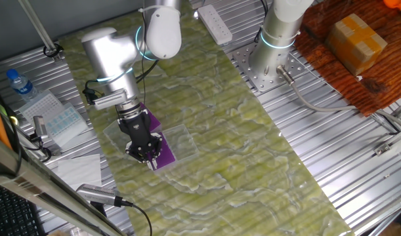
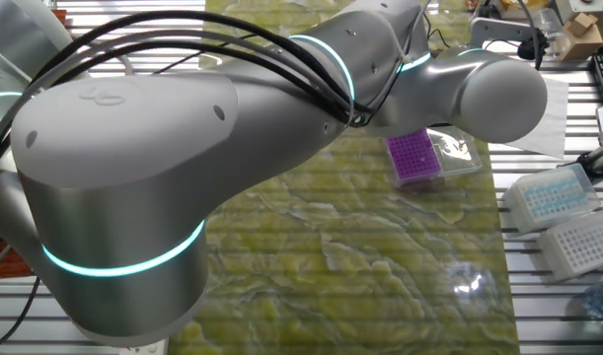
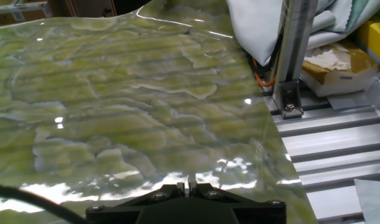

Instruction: Transfer all small pipette tips from one holder to another

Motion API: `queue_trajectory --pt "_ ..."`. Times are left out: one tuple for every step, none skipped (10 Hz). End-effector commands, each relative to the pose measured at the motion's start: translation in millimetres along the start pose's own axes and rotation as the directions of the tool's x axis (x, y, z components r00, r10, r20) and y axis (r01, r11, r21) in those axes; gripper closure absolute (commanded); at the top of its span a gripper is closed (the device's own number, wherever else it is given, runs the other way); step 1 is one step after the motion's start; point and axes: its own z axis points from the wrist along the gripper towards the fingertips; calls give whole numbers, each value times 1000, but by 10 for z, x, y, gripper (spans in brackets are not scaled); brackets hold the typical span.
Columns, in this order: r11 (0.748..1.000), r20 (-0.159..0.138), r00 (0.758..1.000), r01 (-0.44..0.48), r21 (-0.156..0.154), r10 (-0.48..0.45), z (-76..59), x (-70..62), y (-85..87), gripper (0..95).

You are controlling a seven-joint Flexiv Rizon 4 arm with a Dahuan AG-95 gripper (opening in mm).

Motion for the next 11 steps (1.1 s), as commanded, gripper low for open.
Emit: queue_trajectory --pt "1000 0 1000 2 0 -2 -1 8 7 950" --pt "1000 -1 1000 -3 -1 3 -1 10 8 950" --pt "1000 0 1000 -3 -2 3 -2 10 8 950" --pt "1000 3 1000 0 -2 0 -2 9 9 950" --pt "1000 5 1000 0 -2 0 -2 9 9 950" --pt "1000 10 1000 -1 -3 1 -2 9 8 950" --pt "1000 15 1000 0 -4 0 -3 10 8 950" --pt "1000 21 1000 1 -5 0 -5 9 8 950" --pt "1000 20 1000 0 -5 0 -8 6 10 950" --pt "1000 21 1000 1 -5 -1 -10 6 10 950" --pt "1000 20 1000 6 -5 -6 -10 6 10 950"
